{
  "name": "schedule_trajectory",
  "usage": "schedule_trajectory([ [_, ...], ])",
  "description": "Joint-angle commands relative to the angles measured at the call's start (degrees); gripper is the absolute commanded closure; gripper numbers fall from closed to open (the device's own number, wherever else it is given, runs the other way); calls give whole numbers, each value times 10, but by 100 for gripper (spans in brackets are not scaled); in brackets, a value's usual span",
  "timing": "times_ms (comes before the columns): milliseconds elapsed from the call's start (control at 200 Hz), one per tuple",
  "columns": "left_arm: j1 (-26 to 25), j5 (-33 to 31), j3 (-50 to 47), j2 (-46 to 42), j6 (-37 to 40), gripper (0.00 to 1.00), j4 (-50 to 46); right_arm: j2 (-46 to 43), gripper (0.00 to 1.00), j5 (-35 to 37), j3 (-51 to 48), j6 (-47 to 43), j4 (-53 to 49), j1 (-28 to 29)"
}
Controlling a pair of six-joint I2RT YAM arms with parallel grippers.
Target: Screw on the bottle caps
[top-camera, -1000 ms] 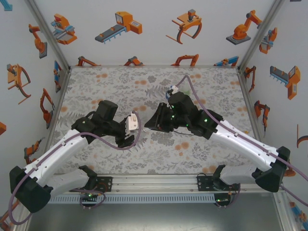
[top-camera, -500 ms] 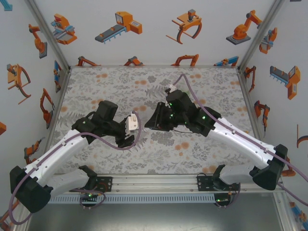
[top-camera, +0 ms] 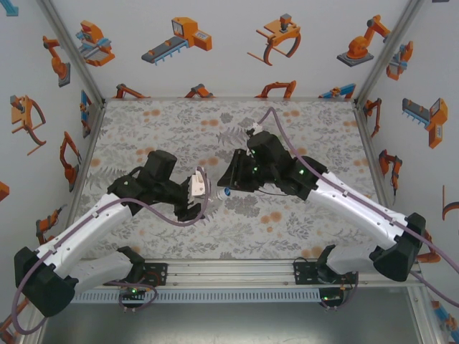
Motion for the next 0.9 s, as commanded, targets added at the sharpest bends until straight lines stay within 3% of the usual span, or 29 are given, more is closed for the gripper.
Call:
schedule_trajectory([
  [0,-5,72,11,-15,21,100,19,11,60,39,8,-19,1,-9],
  [360,-5,71,11,-16,22,100,18,-8,60,43,8,-56,17,-18],
  [596,-5,79,12,-14,20,100,18,-63,57,-8,25,-305,77,-19],
  [741,-5,94,17,-5,26,100,7,-97,57,-141,25,-497,117,-18],
  [896,-5,106,24,2,35,100,-7,-97,56,-311,44,-667,76,-18],
])
